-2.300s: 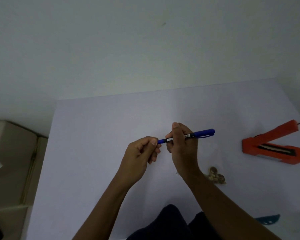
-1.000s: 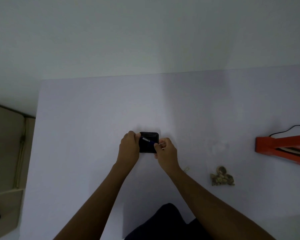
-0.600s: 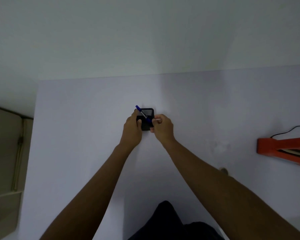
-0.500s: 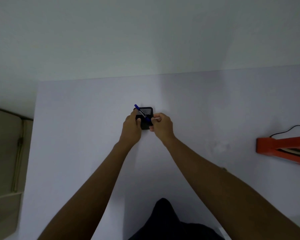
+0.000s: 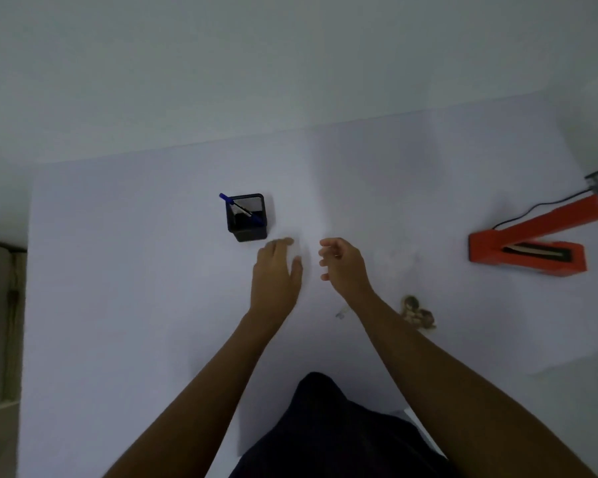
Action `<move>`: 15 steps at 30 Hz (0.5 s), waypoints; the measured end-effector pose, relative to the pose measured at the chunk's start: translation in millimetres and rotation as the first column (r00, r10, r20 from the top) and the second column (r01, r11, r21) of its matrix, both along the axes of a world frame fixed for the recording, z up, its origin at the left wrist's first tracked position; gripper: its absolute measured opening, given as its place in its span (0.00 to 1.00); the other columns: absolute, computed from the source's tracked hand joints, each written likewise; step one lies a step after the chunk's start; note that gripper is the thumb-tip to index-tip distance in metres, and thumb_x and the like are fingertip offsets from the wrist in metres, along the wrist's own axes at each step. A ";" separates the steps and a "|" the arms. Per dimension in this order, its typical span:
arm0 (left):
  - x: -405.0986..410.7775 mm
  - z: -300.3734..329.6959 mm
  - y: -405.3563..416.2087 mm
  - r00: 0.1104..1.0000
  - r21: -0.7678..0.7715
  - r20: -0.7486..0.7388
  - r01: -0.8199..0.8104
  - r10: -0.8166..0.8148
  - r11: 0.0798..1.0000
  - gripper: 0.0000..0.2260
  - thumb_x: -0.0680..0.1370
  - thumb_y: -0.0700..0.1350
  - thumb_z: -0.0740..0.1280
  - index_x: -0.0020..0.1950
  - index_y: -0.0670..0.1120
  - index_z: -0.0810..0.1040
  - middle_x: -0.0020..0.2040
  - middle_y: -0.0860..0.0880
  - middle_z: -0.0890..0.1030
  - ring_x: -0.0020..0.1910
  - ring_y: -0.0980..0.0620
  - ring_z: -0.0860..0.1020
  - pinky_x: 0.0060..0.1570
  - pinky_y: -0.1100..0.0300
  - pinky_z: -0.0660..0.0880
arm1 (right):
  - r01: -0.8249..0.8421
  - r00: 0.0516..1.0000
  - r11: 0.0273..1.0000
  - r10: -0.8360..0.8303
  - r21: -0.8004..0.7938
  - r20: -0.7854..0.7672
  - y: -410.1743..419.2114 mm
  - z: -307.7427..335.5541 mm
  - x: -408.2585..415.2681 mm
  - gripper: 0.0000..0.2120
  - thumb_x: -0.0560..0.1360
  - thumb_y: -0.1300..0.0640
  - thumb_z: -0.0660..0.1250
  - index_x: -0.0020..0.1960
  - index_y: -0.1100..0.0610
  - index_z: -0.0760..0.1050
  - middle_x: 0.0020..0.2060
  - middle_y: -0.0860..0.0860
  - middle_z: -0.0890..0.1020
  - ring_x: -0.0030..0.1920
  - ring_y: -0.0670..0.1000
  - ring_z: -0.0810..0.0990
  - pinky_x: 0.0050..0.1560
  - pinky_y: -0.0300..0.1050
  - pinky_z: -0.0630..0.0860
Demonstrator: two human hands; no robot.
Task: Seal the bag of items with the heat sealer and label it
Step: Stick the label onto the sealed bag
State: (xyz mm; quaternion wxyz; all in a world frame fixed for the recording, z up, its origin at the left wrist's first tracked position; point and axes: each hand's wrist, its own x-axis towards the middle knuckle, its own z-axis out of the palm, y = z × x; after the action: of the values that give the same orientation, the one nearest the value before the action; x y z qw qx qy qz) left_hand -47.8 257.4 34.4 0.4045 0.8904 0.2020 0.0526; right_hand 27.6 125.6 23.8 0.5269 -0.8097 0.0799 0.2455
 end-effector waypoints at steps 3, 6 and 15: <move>-17.3 -16.7 -51.0 0.989 -0.087 -0.088 0.107 -0.115 0.990 0.11 0.81 0.44 0.65 0.62 0.44 0.77 0.57 0.46 0.81 0.53 0.51 0.78 0.56 0.62 0.74 | 0.040 0.999 0.997 -0.041 -0.062 -0.018 -50.2 -15.0 -23.4 0.10 0.81 0.62 0.61 0.57 0.55 0.78 0.47 0.53 0.84 0.44 0.51 0.84 0.41 0.50 0.85; -29.5 -36.2 -90.5 0.966 -0.158 -0.184 0.151 -0.180 0.976 0.06 0.79 0.42 0.67 0.55 0.43 0.79 0.48 0.46 0.82 0.44 0.54 0.78 0.47 0.64 0.75 | 0.033 0.998 0.992 -0.038 -0.120 -0.040 -90.1 -36.3 -47.1 0.12 0.80 0.65 0.60 0.57 0.55 0.79 0.48 0.51 0.84 0.45 0.50 0.84 0.47 0.54 0.84; -38.6 -77.3 -130.3 0.939 -0.109 -0.339 0.015 -0.051 0.994 0.09 0.76 0.49 0.71 0.49 0.44 0.76 0.43 0.48 0.77 0.39 0.50 0.75 0.39 0.58 0.73 | -0.113 0.993 0.987 0.117 -0.110 0.022 -135.3 -66.2 -72.9 0.17 0.77 0.75 0.57 0.60 0.65 0.76 0.54 0.59 0.82 0.54 0.57 0.82 0.60 0.50 0.79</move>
State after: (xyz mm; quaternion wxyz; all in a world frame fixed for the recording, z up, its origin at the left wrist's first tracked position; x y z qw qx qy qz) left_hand -86.4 127.1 -42.9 0.4101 0.8669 0.2566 -0.1198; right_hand -45.3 -9.7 -42.4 0.4680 -0.8440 0.0388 0.2592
